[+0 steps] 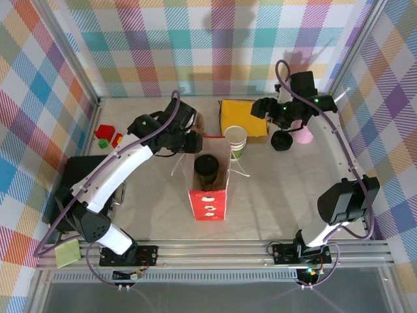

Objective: Pack the takeout coffee

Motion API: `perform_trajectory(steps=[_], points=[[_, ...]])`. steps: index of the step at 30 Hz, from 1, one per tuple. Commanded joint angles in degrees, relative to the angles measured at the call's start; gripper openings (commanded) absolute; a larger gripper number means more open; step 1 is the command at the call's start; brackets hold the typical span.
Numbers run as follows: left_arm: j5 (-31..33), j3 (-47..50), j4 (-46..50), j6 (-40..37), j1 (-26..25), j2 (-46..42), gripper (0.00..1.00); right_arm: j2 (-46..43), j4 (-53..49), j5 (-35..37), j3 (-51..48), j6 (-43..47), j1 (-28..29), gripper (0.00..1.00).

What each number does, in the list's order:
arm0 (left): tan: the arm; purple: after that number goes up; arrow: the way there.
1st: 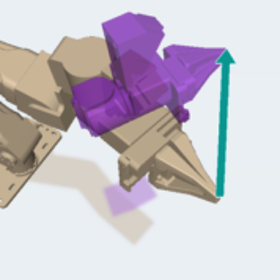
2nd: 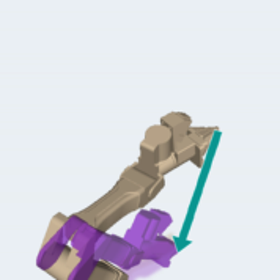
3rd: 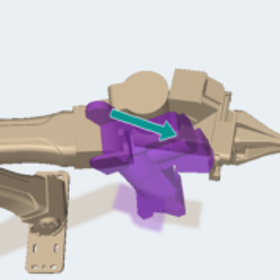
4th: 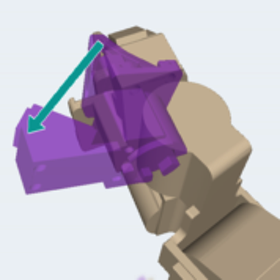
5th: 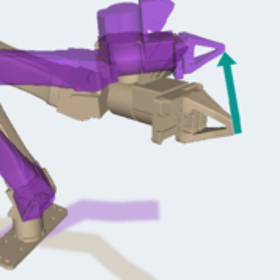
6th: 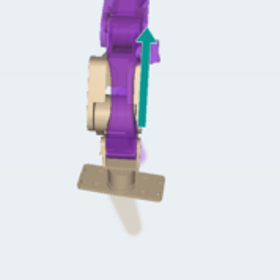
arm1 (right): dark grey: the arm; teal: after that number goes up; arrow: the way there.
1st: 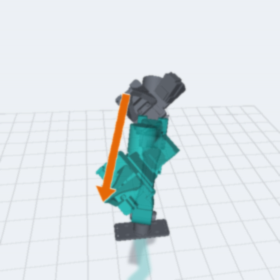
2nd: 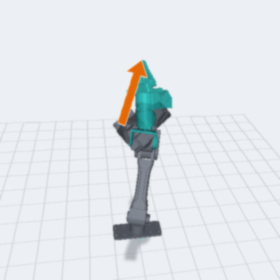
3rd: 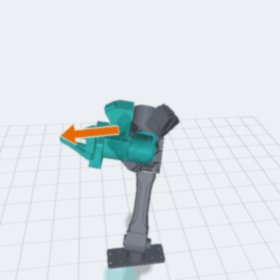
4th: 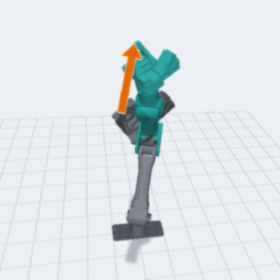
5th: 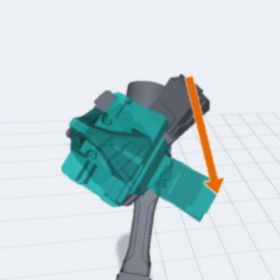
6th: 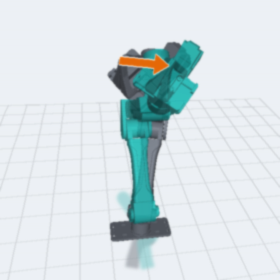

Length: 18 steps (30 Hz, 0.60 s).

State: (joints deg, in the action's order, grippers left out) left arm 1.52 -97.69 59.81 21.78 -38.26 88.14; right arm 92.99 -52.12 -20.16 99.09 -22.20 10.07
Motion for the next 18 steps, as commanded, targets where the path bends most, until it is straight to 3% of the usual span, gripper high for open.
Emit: perform_trajectory(steps=[1, 9, 14, 18], points=[[3.2, -5.2, -0.3, -2.2, 1.0, 0.0, 0.4, -2.0, -0.7, 1.9, 0.0, -0.1, -0.3, 0.79], [6.6, -10.8, -2.1, -6.3, 3.8, 0.8, 0.43, -2.9, -2.4, 9.8, 2.8, 0.7, -0.3, 0.81], [12.1, -11.7, -8.3, -7.8, 5.7, 1.8, 0.44, -2.7, -3.1, 17.3, 6.2, -0.6, -0.3, 0.8], [15.8, -8.2, -15.5, -7.0, 7.1, 1.9, 0.44, -0.2, -4.2, 22.5, 8.4, -3.5, -0.3, 0.75]])
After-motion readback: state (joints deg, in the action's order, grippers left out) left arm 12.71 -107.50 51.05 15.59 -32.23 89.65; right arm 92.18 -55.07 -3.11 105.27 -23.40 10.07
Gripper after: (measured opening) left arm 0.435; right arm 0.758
